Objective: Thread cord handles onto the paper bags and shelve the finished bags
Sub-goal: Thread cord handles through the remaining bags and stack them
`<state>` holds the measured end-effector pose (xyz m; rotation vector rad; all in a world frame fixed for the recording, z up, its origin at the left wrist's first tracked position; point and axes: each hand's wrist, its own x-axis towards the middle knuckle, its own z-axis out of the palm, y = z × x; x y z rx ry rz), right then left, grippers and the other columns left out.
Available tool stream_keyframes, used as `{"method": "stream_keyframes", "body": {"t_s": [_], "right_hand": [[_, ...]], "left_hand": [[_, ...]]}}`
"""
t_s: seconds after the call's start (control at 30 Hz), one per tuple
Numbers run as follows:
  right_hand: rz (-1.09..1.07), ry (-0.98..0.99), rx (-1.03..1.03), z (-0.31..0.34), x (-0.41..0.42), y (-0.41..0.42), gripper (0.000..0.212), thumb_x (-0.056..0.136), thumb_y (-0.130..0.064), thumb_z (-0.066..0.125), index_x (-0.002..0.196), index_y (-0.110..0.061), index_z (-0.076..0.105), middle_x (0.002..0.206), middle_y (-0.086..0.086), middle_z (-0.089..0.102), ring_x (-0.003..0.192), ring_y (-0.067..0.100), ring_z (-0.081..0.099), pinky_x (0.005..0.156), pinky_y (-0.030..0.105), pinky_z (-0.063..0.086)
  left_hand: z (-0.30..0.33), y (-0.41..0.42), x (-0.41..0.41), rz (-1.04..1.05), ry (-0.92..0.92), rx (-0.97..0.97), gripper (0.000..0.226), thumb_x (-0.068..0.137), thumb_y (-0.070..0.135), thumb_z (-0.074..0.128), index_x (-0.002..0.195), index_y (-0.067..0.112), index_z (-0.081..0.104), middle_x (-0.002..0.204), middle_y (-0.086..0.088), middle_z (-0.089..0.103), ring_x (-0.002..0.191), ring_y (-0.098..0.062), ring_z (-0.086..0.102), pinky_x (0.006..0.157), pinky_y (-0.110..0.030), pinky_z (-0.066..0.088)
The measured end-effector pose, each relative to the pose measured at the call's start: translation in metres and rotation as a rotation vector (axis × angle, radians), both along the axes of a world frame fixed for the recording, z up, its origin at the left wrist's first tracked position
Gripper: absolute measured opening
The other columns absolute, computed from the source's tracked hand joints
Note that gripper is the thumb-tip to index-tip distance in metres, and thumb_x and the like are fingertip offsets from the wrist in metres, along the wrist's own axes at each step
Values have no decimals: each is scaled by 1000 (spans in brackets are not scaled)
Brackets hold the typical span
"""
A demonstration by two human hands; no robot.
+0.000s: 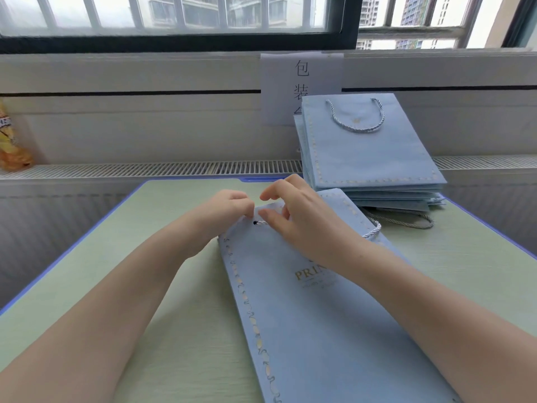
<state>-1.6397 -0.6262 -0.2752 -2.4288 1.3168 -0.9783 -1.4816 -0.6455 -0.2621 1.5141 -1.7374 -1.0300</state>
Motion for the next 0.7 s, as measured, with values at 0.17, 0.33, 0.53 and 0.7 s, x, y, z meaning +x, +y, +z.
{"method": "stream_keyframes", "body": {"t_s": [0.17,0.33,0.53,0.7], "right_hand": [[6,152,14,1,-8,0,30,92,-35,55,114,-15,49,95,-10,36,73,9,39,71,22,32],[23,221,33,3,-7,4,16,93,-37,52,97,-22,49,85,-11,40,78,12,41,72,29,38],[-51,206,-67,2,5,12,14,96,-34,46,90,-22,44,91,-8,47,80,16,45,69,35,44],[-74,214,-78,0,9,14,15,96,-35,45,89,-22,41,89,-10,44,80,16,43,68,34,43]], "left_hand": [[-3,-2,3,-39,-22,-26,19,93,13,55,75,11,58,77,-6,59,72,-21,54,69,-30,41],[2,1,11,-86,45,47,17,95,13,54,84,3,62,80,-13,60,74,-24,54,71,-33,40],[5,1,9,-12,-7,8,18,94,12,44,77,8,46,74,-9,35,73,-22,31,65,-34,25],[0,-2,5,75,5,52,31,92,15,43,62,15,41,63,-3,36,62,-19,33,58,-30,27]]}}
